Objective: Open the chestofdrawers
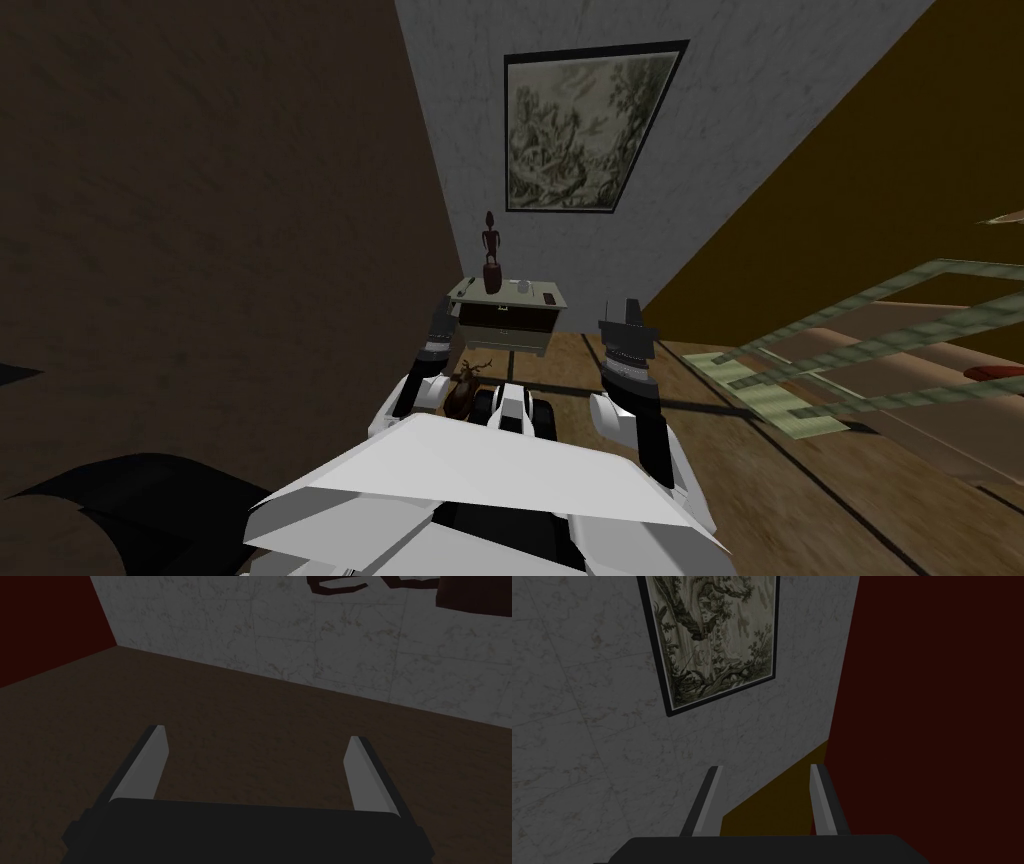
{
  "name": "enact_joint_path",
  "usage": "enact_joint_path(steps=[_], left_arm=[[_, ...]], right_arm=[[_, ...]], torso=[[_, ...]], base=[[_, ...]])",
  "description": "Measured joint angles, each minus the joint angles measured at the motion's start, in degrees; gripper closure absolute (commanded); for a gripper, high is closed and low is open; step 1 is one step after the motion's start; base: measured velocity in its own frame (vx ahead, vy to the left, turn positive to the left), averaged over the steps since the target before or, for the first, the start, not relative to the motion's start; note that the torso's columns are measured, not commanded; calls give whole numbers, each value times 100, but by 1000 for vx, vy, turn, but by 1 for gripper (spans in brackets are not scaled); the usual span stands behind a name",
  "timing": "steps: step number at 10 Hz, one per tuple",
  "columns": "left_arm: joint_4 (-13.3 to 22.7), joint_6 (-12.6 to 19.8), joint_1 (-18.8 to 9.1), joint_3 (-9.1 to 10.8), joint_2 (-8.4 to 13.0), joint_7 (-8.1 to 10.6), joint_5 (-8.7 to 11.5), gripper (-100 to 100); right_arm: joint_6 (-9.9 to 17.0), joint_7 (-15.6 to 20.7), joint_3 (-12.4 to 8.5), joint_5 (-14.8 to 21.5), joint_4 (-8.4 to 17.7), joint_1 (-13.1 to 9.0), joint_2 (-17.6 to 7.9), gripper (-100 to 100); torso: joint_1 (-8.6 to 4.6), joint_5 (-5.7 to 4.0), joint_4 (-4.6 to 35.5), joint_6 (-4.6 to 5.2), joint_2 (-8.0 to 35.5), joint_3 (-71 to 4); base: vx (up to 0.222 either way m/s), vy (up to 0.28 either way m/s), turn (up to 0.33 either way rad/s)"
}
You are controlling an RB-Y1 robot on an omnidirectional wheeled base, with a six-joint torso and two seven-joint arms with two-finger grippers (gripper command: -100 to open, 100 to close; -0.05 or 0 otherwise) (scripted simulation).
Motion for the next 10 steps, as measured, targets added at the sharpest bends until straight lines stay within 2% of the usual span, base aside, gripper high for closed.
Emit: enact_joint_path(steps=[5, 10], left_arm=[[774, -433, -214, -9, 207, 30, 26, -100], [1619, -872, -439, -48, 282, 27, 29, -100]], right_arm=[[0, 0, 0, 0, 0, 0, 0, 0], [0, 0, 0, 0, 0, 0, 0, 0]], torso=[[0, 0, 0, 0, -4, -1], [-2, -1, 1, 0, 3, 2]], base=[[66, -19, 15], [68, -29, 20]])
